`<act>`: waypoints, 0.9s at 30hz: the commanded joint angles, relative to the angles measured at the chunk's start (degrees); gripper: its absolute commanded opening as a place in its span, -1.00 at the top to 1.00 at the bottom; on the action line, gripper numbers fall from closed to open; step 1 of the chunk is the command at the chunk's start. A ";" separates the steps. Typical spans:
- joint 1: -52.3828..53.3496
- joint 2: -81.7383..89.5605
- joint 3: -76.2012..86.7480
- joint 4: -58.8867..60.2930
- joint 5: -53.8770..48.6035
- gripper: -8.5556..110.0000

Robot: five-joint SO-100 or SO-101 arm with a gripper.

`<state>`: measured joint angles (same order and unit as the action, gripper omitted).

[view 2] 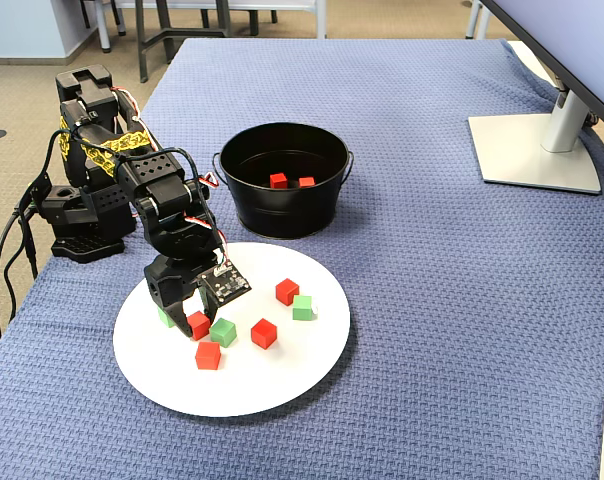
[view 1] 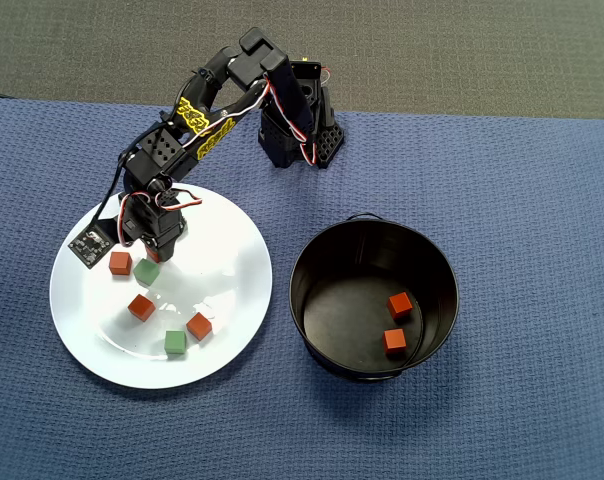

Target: Pick up the red cubes from the white plate and place them in the black recipient

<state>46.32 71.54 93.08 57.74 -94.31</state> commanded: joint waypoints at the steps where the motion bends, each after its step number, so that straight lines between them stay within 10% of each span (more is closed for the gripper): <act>1: -1.76 4.48 -1.93 -0.53 5.62 0.86; 14: -16.44 19.51 -22.85 21.27 32.78 0.86; 27: -43.33 29.88 -16.87 18.81 50.27 0.86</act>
<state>10.63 96.86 75.59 78.84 -48.87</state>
